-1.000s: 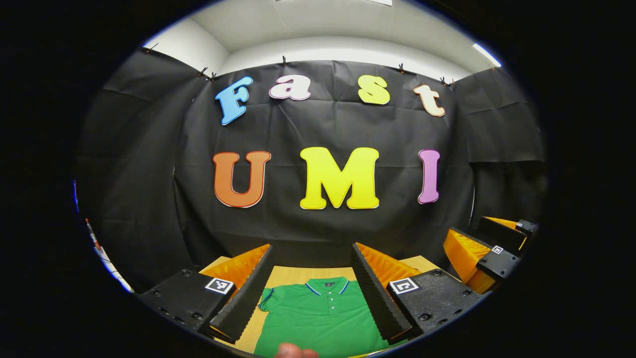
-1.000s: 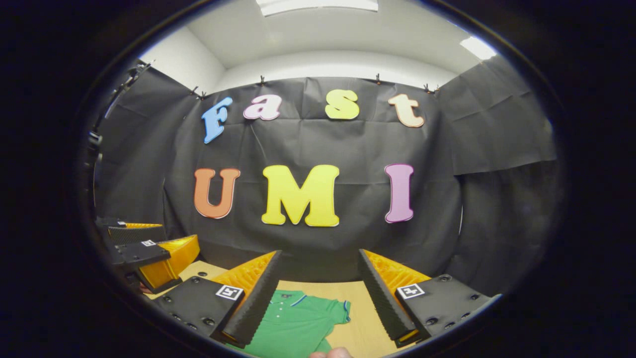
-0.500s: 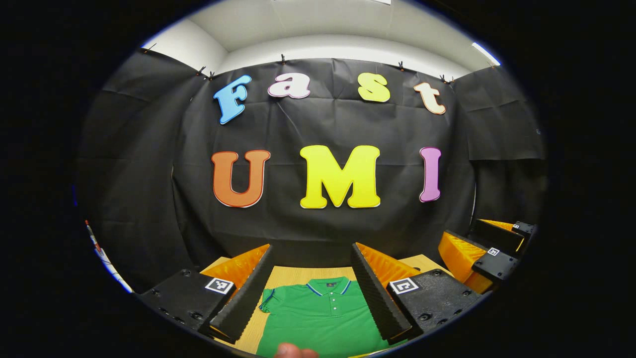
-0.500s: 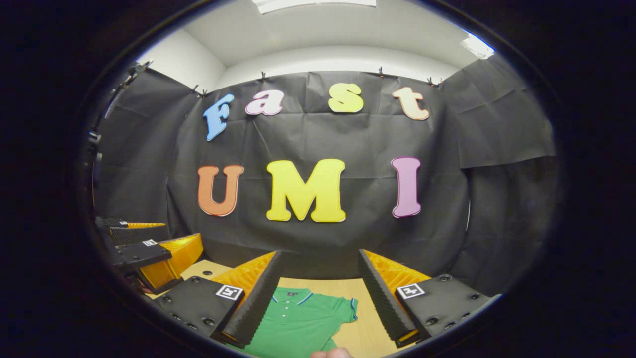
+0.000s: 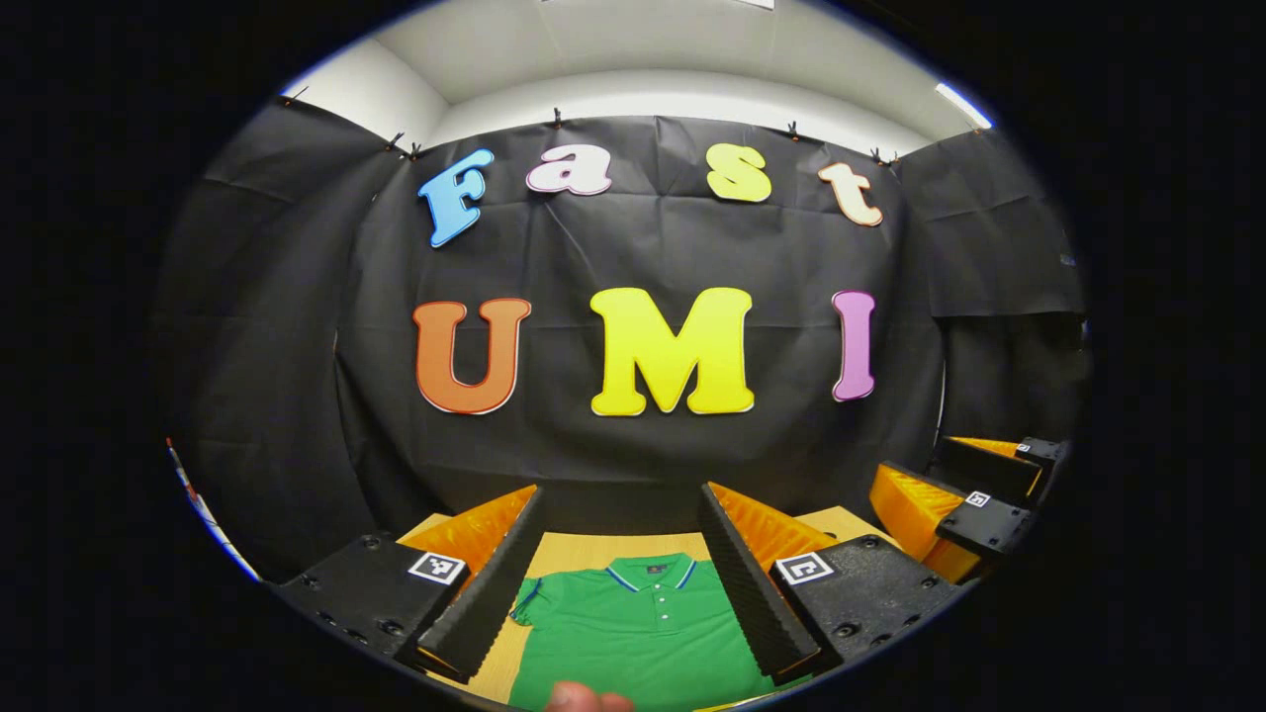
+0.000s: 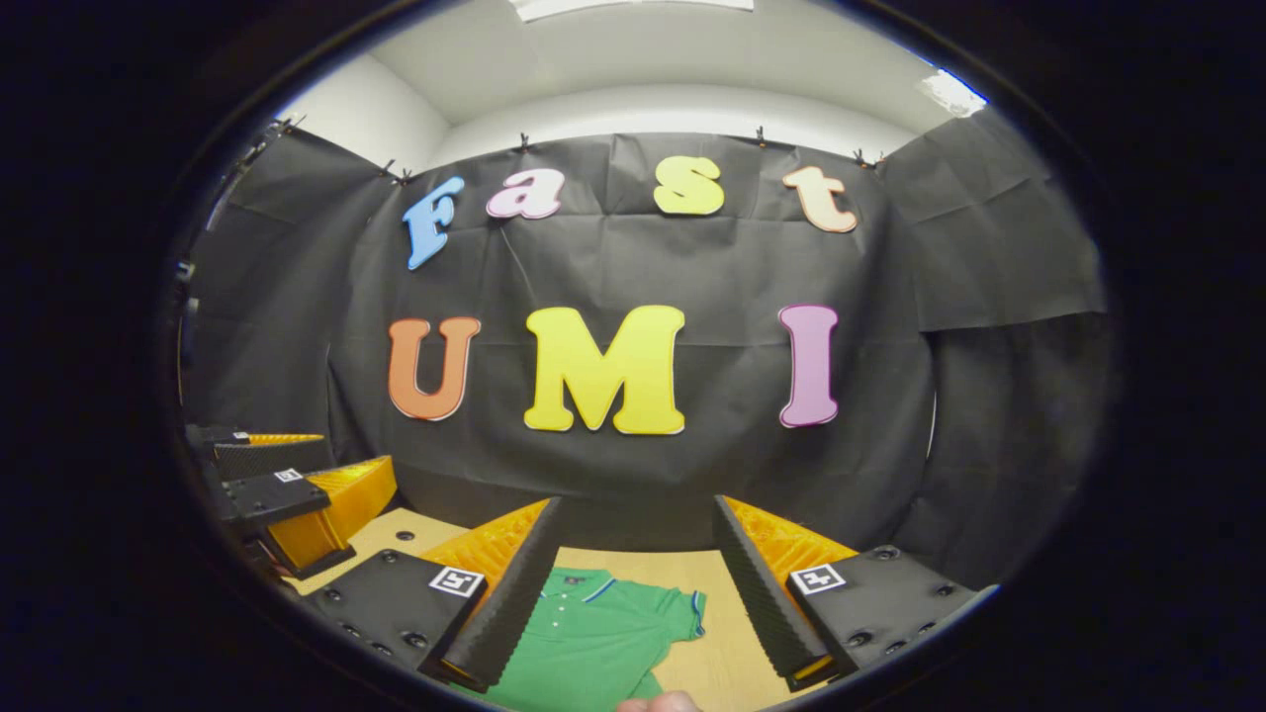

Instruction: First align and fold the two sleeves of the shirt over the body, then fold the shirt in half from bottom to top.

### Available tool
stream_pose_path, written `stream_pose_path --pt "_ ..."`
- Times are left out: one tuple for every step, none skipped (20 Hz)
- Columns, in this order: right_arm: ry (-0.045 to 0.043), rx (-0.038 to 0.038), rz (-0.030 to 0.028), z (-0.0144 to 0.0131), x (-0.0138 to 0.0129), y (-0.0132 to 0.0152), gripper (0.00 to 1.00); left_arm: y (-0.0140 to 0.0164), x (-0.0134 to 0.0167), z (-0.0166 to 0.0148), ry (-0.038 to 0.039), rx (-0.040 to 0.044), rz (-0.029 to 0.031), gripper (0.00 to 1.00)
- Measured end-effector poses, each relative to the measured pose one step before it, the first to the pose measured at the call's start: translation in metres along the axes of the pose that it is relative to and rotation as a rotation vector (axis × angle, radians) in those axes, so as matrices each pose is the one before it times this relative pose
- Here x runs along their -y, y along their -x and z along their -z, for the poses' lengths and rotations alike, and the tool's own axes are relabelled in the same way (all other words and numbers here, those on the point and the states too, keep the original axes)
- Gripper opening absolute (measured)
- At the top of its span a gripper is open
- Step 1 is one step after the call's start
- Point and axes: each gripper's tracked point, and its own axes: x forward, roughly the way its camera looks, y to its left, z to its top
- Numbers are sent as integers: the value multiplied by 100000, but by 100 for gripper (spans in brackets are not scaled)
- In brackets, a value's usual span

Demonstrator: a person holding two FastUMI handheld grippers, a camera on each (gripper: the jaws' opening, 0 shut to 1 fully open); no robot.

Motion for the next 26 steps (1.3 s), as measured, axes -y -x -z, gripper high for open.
stream_pose_path --pt "557 -560 -278 181 272 -164 96 -208 -64 81 -640 -316 37 98" --pt "188 -724 -167 197 314 -218 96 243 -172 95 -494 -564 55 98" --pt "-187 -1180 304 436 553 -454 94 190 -61 162 -44 -838 -238 98" --pt "199 -1200 441 521 560 -210 96 -1 -18 106 295 -534 -407 98" --pt "1549 -2794 873 775 631 -408 96 3 83 122 364 -547 -407 98" --pt "1091 -2844 -96 1016 418 -496 93 37 93 160 318 -810 98 98" --pt "813 -3658 -700 1008 285 -520 96 76 193 122 331 -825 546 98" --pt "252 -3757 -811 1082 288 -586 94 115 24 24 4 -322 -67 98" --pt "-234 -3336 -1051 855 236 -615 94 14 -53 117 -238 -367 29 98" --pt "-303 -3346 -1138 1008 231 -686 96 -6 -111 10 -532 -250 -287 98" --pt "365 -3740 -1664 910 221 -759 94 -32 -110 50 -493 -73 -243 98" --pt "-82 -4928 -2506 1232 154 -1197 96 -53 -29 73 -73 -205 -325 98" --pt "-596 -3299 -1637 753 334 -758 94 -105 37 175 366 -707 -44 98" --pt "-798 -4144 -565 898 681 -1032 96 156 77 266 773 -1718 99 98" --pt "-1694 -4672 -442 782 688 -1356 96 304 93 87 689 -770 25 98" --pt "-670 -3424 -22 453 546 -1125 96 25 22 225 228 -745 -426 98" --pt "-451 -3615 30 465 651 -1190 96 29 -107 130 -128 -836 -614 98" --pt "-1371 -3612 -265 574 474 -1246 94 72 -182 129 -160 -838 -668 98" --pt "-1140 -4947 -92 474 564 -1190 94 116 -149 170 42 -811 -723 98" --pt "-1939 -4990 -561 581 438 -1244 94 27 -84 201 165 -1044 -632 98" --pt "-2270 -5117 -755 484 368 -1308 94 154 11 248 268 -1229 -168 98" --pt "-1675 -4925 -376 467 290 -1056 96 176 37 212 61 -1404 -9 98" --pt "-1233 -3995 65 223 387 -1349 94 262 -133 171 -303 -1020 -495 98" --pt "-666 -3528 31 286 335 -1466 96 99 -236 80 -462 -688 -784 98" --pt "-1133 -3840 -365 195 207 -1329 94 44 -225 118 -209 -600 -849 98" --pt "-2375 -3932 -594 239 121 -1169 94 65 -103 172 -58 -792 -772 98"
